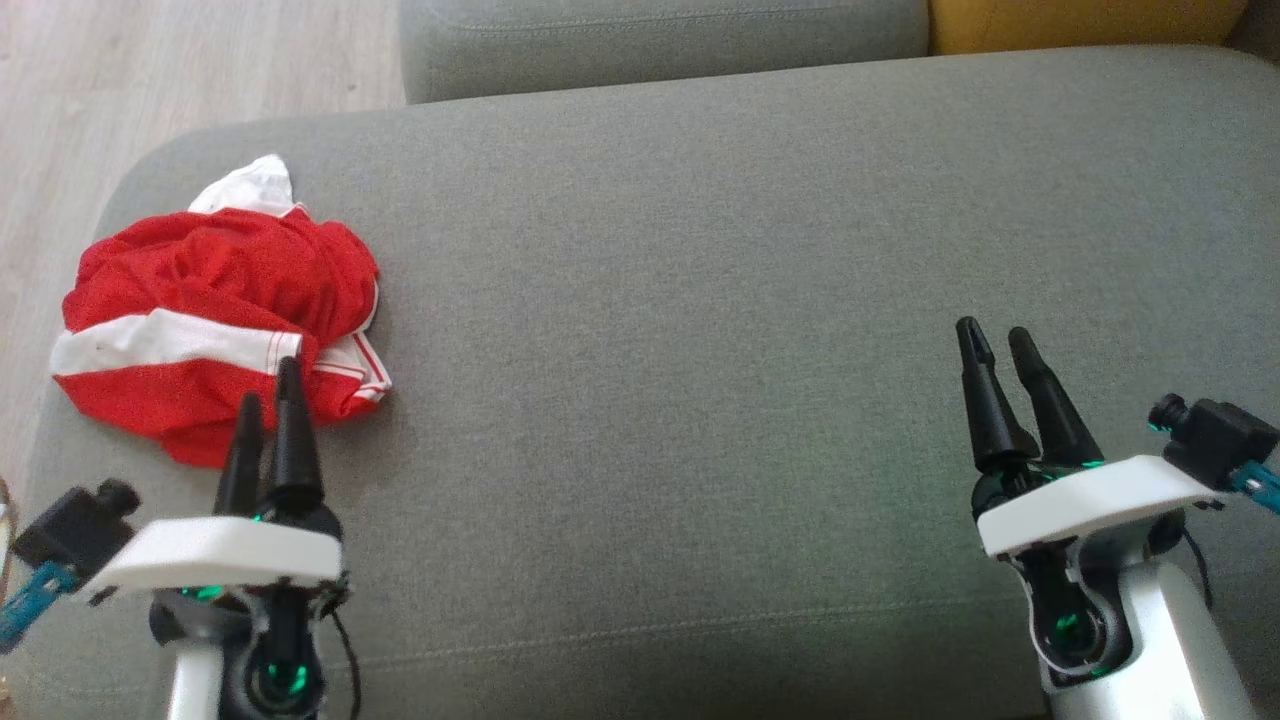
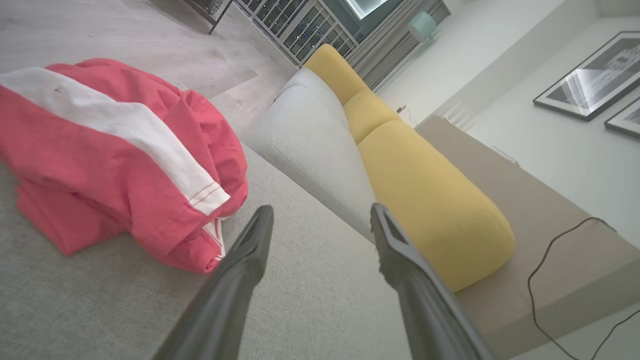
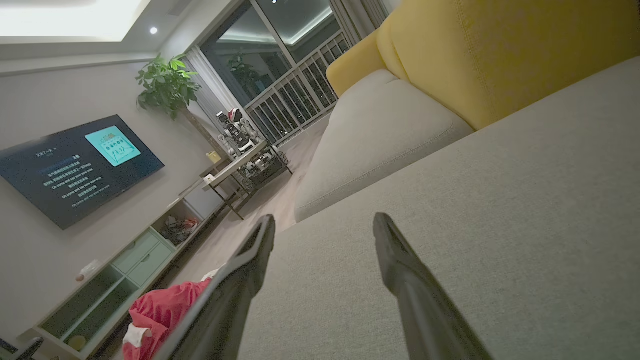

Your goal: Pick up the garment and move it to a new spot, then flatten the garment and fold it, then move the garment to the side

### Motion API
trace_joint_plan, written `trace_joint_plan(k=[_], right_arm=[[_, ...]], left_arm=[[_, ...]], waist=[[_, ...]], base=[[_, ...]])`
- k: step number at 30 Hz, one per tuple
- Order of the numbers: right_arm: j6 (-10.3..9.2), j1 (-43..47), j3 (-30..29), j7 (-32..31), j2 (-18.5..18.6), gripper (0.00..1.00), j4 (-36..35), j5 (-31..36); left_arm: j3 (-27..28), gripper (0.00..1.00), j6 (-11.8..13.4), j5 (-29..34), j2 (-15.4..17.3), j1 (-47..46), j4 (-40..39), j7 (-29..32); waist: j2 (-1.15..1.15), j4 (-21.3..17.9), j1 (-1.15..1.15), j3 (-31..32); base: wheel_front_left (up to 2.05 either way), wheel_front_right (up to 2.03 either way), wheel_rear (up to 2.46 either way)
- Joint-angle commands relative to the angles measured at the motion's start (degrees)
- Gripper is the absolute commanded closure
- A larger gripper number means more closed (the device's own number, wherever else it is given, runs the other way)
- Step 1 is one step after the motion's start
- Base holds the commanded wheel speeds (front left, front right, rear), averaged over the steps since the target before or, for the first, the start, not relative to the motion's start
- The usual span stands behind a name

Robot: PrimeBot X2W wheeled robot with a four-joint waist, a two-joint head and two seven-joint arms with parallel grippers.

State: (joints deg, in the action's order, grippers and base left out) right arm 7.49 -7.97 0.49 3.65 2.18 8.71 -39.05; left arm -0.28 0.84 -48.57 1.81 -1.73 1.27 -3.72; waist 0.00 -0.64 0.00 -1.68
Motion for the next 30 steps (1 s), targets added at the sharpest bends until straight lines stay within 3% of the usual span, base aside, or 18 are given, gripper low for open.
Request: trace_joint_plan(k=[1,8,13,30], right_arm=[[0.01,-3.59,0.98,0.83,0.56,0.00,-2.75,2.73],[0.01,-3.58,2.18,2.02,0.55,0.00,-2.74,8.21],[0.01,-3.65,4.21,2.87,0.56,0.00,-1.98,12.20],[0.00,-4.28,4.87,5.77,0.60,0.00,-3.63,25.11]], left_arm=[[0.02,0.00,0.36,3.16,0.86,-2.97,-2.80,-0.94],[-5.32,0.00,3.74,12.57,3.38,-3.38,-2.49,-2.11],[-9.90,0.00,8.09,18.52,6.02,-3.85,-0.68,-2.95],[-22.91,0.00,22.06,30.44,12.71,-7.41,0.35,-5.80]], waist=[[0.00,-0.03,0.00,-0.17],[0.00,-0.40,0.00,-0.67],[0.00,-0.64,0.00,-0.92],[0.00,-0.79,0.00,-1.53]], base=[[0.00,0.00,0.00],[0.00,0.00,0.00],[0.00,0.00,0.00],[0.00,0.00,0.00]])
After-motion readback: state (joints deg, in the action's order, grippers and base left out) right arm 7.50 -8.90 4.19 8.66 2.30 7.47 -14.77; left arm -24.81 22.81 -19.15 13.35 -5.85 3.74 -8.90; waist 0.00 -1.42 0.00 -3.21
